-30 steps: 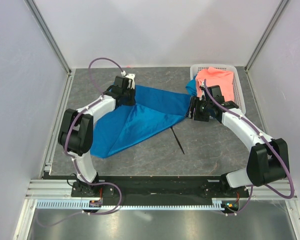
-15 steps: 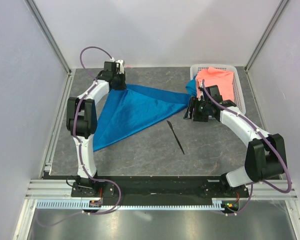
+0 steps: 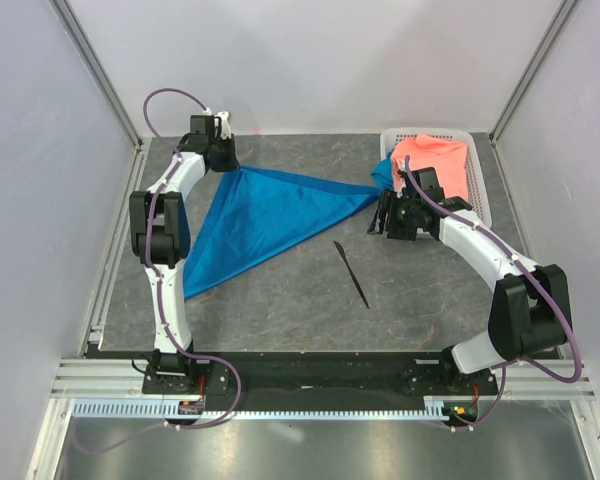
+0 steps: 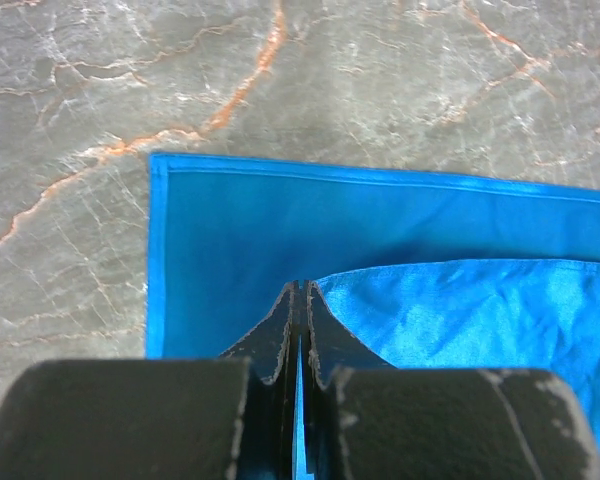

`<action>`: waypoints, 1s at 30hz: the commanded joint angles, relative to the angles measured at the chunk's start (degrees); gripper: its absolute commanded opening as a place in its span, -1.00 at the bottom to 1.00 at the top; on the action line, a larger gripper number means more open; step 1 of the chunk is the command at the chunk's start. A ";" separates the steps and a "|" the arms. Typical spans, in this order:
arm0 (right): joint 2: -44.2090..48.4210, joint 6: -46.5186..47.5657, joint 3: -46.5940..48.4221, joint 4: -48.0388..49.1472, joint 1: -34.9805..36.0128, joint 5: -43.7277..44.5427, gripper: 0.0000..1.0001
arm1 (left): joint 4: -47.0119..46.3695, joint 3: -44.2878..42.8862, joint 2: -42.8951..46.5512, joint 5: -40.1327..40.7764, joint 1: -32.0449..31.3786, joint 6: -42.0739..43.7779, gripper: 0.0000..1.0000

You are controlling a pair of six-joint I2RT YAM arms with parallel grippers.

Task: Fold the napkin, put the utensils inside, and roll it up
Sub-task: Fold the napkin

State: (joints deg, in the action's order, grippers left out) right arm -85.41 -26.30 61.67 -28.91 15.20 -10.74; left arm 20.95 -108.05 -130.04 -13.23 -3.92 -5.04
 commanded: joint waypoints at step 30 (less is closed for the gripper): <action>-0.29 -1.73 1.52 1.13 -0.09 1.87 0.30 | 0.23 -13.24 -9.18 -3.64 3.84 0.91 -0.96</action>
State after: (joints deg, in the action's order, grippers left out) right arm -85.38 -27.29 61.67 -28.91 15.16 -9.96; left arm 21.41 -118.06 -138.23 -15.59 -0.56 -5.04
